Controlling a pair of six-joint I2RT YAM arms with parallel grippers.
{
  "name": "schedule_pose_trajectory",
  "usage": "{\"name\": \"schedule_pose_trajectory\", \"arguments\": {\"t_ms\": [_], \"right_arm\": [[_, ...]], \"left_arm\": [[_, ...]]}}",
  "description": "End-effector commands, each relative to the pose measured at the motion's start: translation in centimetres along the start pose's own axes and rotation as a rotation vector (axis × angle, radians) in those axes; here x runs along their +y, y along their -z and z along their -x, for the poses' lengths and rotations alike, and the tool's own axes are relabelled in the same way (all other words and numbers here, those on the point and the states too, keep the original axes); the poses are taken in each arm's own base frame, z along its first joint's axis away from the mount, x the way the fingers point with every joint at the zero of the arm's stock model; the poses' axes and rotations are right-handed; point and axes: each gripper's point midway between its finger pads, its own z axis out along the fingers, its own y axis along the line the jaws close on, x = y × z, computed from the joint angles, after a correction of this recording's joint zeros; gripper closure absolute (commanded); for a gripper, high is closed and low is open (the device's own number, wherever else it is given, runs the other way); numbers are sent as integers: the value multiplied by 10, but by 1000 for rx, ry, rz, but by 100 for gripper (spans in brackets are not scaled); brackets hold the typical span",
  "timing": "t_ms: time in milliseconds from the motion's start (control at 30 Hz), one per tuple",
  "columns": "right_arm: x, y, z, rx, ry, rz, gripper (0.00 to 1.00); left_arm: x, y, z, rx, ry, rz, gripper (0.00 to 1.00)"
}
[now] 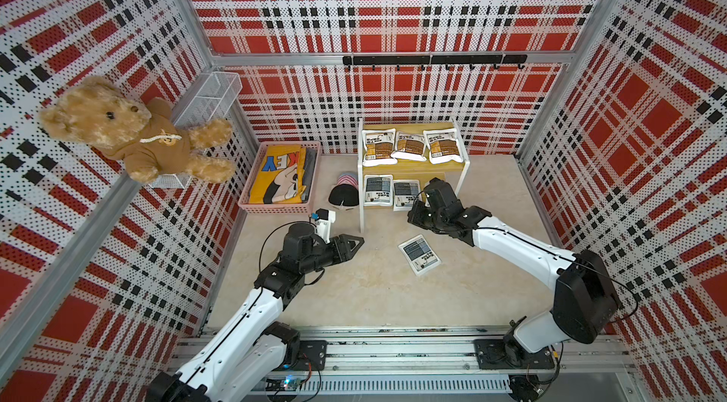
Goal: Place the bagged coffee beans on the shelf by color
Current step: Move the bagged coffee beans to the shelf.
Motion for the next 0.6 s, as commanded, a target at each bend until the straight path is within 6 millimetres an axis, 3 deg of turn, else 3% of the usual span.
{"name": "schedule_pose_trajectory", "arguments": {"t_ms": [0,300,500,567], "right_arm": [[11,0,11,-30,4,32,100],[8,1,12,-42,4,26,100],[7,5,-4,15,9,38,100],[4,11,-16,36,18,26,90]], "left_arm": [[-1,1,4,-11,-21,-1,50],[-1,3,2,-12,-21,0,50],[2,3,0,-10,-17,8,50],[6,3,-3,-3,-6,15,50]]}}
